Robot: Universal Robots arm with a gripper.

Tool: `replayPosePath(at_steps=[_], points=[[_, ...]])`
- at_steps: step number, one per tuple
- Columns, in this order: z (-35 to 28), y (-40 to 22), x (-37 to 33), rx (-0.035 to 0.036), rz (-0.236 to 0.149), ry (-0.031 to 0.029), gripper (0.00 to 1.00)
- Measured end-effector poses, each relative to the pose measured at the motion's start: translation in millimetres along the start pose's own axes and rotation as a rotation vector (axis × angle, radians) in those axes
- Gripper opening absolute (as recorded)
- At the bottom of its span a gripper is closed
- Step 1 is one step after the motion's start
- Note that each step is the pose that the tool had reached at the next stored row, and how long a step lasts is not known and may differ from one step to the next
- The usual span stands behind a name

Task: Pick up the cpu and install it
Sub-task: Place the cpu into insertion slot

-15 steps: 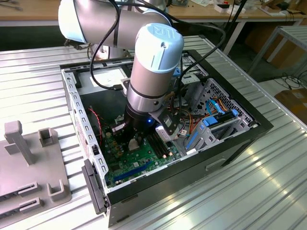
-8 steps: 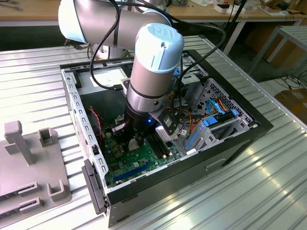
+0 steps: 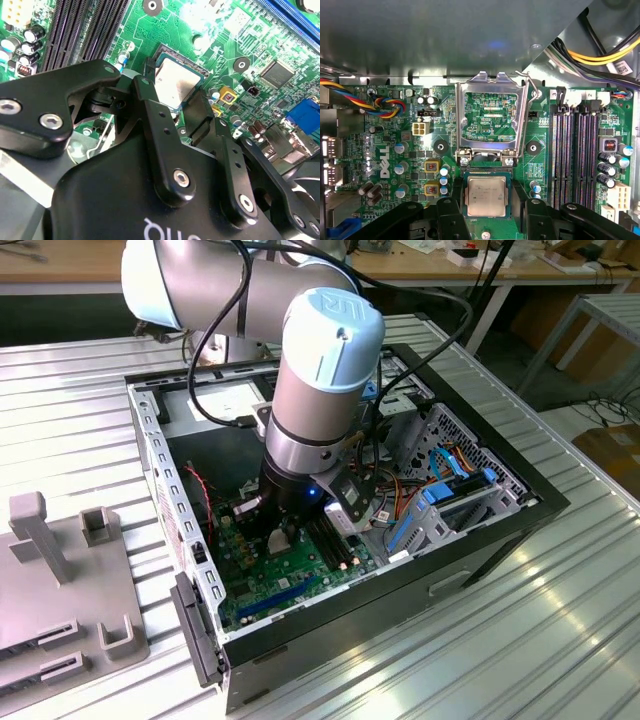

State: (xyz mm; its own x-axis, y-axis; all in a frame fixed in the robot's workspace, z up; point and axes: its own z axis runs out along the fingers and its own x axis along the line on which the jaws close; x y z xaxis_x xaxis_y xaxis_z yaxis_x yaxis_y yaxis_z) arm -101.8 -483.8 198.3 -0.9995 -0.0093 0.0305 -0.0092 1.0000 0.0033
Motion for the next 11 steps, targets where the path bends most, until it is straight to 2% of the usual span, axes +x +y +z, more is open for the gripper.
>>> replayPosePath(at_steps=[11], points=[[-0.1,0.0,-0.3,-0.0001,0.012,0.0001,0.47]])
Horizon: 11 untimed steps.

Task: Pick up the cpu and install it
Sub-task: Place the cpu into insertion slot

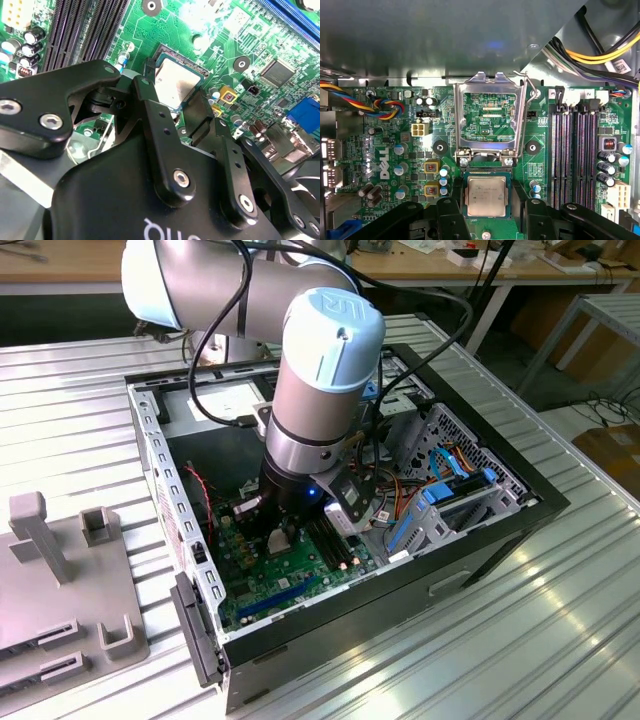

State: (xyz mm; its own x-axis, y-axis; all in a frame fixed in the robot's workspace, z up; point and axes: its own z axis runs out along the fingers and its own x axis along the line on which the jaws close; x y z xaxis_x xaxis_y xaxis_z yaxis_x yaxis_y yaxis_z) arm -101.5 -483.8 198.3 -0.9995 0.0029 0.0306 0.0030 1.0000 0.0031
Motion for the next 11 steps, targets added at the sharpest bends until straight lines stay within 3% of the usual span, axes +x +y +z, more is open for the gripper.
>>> replayPosePath(at_steps=[11], points=[[0.4,0.0,0.0,0.0003,-0.007,0.0,0.47]])
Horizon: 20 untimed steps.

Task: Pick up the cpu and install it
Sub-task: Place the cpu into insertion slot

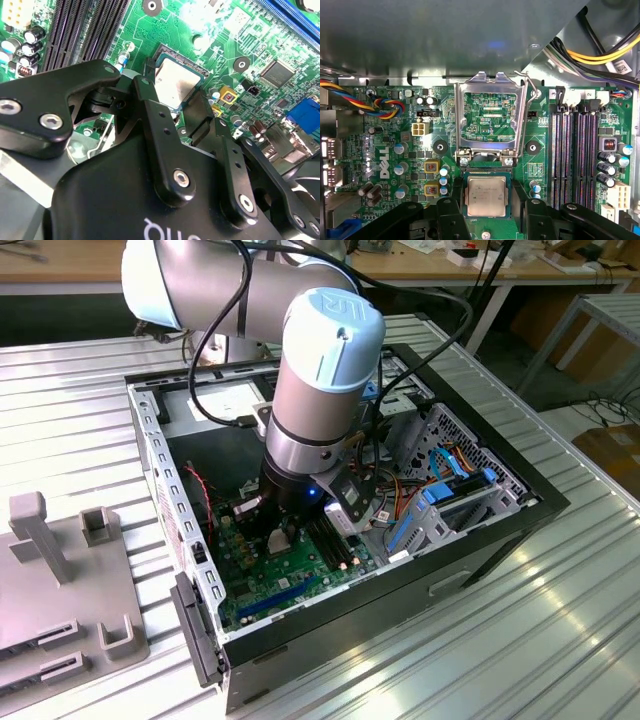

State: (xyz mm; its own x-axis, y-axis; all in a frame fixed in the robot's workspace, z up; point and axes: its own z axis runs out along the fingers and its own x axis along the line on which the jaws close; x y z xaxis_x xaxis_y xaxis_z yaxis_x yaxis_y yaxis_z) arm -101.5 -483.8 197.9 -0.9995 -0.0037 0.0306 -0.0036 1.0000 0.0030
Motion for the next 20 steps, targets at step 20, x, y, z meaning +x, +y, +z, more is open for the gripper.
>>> replayPosePath(at_steps=[20], points=[[-1.9,-0.2,0.1,0.0007,0.0,0.0,0.47]])
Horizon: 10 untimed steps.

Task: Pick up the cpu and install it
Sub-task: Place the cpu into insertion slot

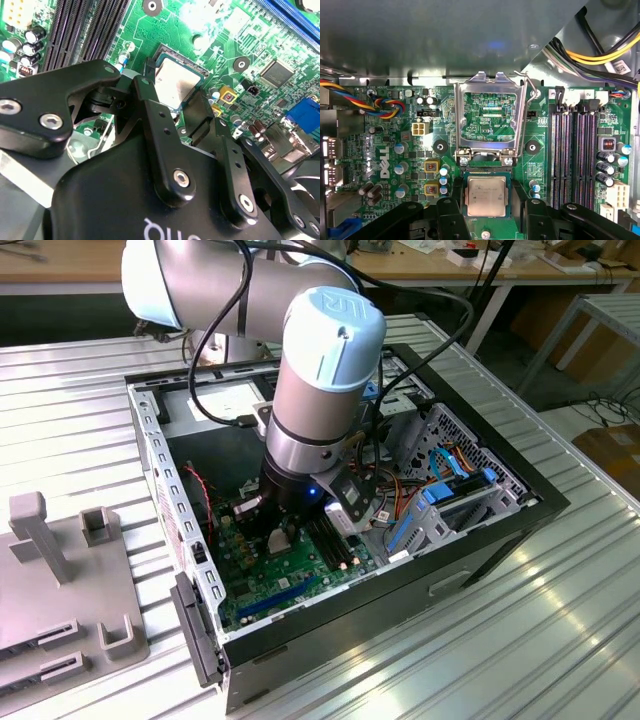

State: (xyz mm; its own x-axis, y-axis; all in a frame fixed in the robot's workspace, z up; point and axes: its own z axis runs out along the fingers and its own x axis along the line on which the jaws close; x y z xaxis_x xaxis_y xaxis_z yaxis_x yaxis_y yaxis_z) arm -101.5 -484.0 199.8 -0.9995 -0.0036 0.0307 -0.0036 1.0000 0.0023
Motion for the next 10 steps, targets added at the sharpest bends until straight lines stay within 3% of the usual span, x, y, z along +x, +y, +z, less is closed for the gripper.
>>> replayPosePath(at_steps=[10], points=[[1.6,-0.1,-0.1,0.0,0.0,-0.0001,0.47]])
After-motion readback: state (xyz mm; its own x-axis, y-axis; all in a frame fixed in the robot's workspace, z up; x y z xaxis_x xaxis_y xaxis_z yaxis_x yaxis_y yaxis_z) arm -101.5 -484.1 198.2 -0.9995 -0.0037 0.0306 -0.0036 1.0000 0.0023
